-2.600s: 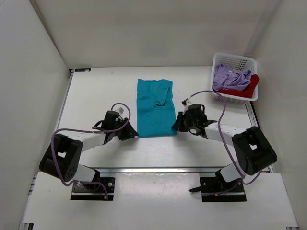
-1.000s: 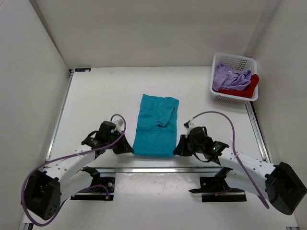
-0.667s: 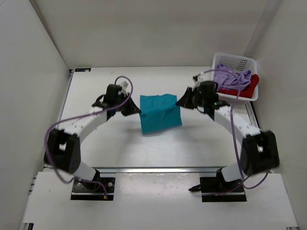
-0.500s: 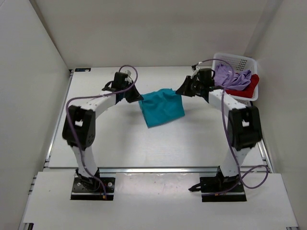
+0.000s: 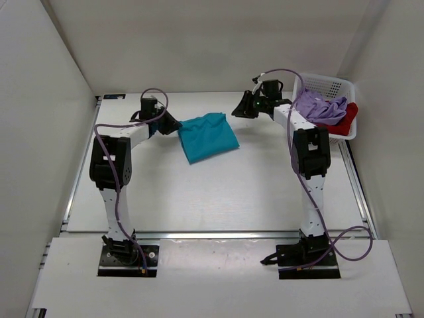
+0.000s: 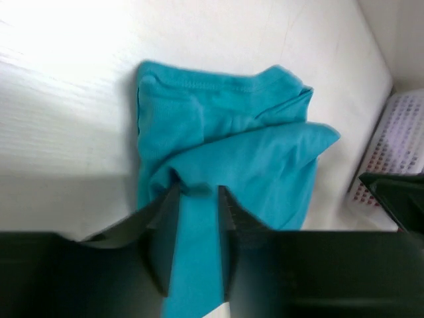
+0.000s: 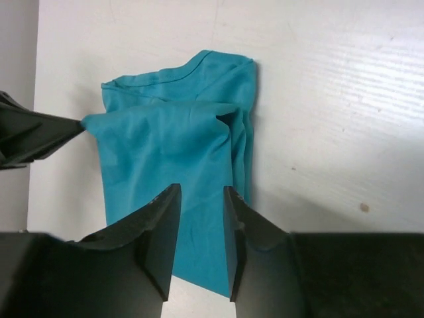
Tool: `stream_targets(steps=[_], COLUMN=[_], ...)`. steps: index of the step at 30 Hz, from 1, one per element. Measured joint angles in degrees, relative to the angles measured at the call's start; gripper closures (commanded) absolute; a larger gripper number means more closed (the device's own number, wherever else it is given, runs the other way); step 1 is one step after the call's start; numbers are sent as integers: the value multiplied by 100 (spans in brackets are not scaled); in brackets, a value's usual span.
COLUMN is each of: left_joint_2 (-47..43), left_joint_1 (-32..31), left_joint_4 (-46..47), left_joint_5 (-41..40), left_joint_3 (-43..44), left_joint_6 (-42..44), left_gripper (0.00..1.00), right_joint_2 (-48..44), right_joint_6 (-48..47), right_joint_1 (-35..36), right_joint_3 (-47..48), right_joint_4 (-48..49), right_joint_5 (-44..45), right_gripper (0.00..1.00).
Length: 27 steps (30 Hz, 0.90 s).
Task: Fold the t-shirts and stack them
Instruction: Fold the long partially folded tshirt into a neat square, then put the neatly folded tshirt into the corner of the board with the left arm
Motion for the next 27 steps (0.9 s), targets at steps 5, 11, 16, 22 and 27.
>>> stream_targets(steps=[5,11,16,22,27], left_joint_2=[-92,-791,-962,-442,85], left_joint_1=[216,264,24,-195,-275], left_joint_4=[343,691,1167,1217,1244], left_joint_5=[-35,-59,240,319,369], left_joint_3=[-140,-1156,-1858,-1786,-1213], left_joint_6=[-15,118,223,354,299], left_gripper=[33,24,30,67,99], right_joint_2=[-9,-1342,-2813,-3639,-3960], right_joint_6=[-236,-557,-549,-367,-216], right_joint_1=[44,208,483,654,713], right_joint_3=[387,-1084,-2623,-3947,-4745], right_joint_4=[-345,-308,223,894,1207], right_joint_5=[66,413,479,461,479], right_gripper=[57,56,57,57,57])
